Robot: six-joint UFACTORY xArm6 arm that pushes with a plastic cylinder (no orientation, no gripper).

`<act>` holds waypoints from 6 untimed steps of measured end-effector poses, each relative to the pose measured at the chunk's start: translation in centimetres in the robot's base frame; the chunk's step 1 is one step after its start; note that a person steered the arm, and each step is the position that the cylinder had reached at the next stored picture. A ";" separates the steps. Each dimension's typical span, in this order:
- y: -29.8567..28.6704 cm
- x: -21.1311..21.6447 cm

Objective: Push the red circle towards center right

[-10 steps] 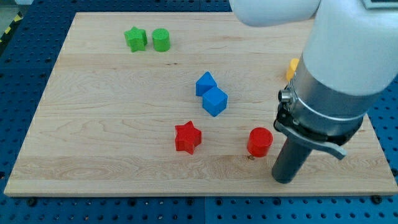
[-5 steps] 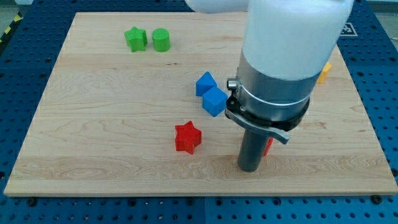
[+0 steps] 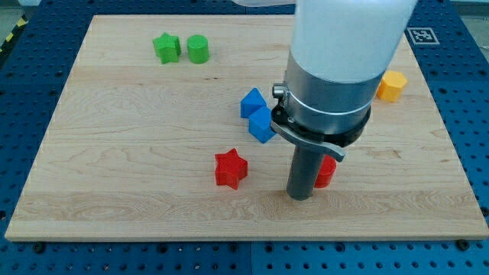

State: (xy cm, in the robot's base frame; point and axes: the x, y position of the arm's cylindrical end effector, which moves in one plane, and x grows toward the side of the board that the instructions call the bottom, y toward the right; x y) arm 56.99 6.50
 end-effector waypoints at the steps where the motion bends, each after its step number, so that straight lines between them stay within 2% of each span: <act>1: 0.0 -0.1; 3: 0.3 -1.4; 6: 6.0 -2.2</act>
